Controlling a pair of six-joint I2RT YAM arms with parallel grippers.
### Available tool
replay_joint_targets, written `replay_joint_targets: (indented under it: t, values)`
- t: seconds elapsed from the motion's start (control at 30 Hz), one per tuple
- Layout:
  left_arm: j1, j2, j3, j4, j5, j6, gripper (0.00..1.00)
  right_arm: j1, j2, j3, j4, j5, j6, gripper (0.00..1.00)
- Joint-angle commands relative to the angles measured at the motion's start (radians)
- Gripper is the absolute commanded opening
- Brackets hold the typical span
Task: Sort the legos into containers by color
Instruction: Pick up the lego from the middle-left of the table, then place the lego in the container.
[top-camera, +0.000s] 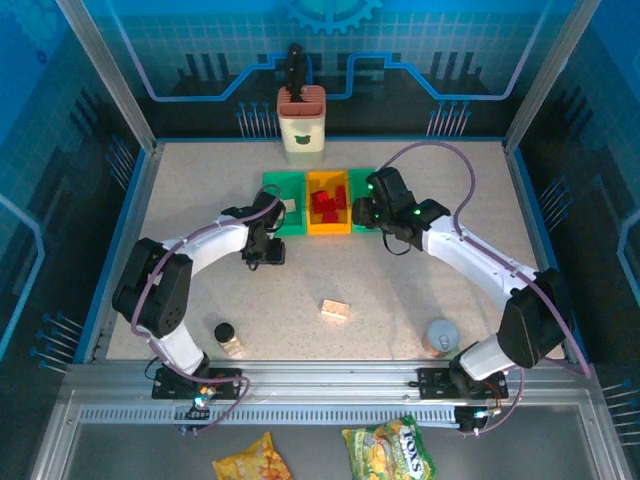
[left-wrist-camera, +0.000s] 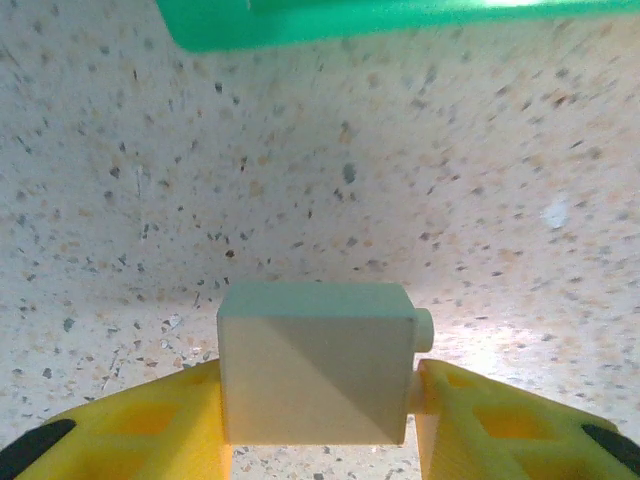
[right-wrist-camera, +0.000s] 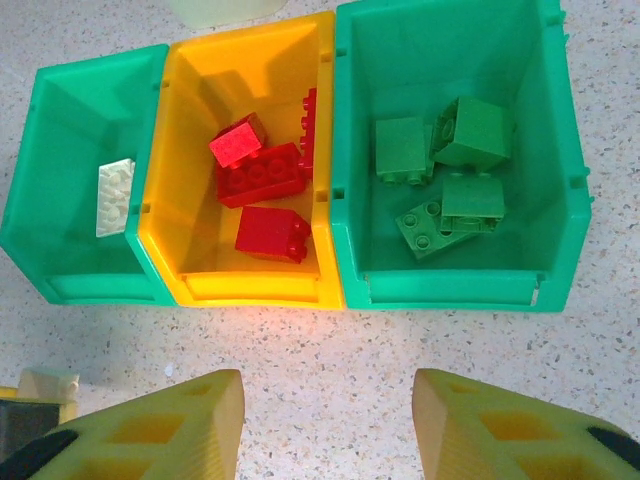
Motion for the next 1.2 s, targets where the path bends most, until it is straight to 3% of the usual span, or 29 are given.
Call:
replay_joint_targets:
  t: [0.0,0.67,1.17]
  values:
    - [-0.008,-0.033,0.060,-0.048,-0.007,-0.003,0.46,-0.016,-0.040,-0.015,-0.028,0.026,-0.011,0.49]
    - [0.016,0.235,0.458,-0.116,0.006,0.019,0.46,-0.025,-0.170,-0.082,-0.099,0.082,-0.004,0.49]
    - [0.056,0.383,0.581,-0.125,0.057,0.019,0.48,-0.029,-0.238,-0.119,-0.141,0.108,0.007,0.50]
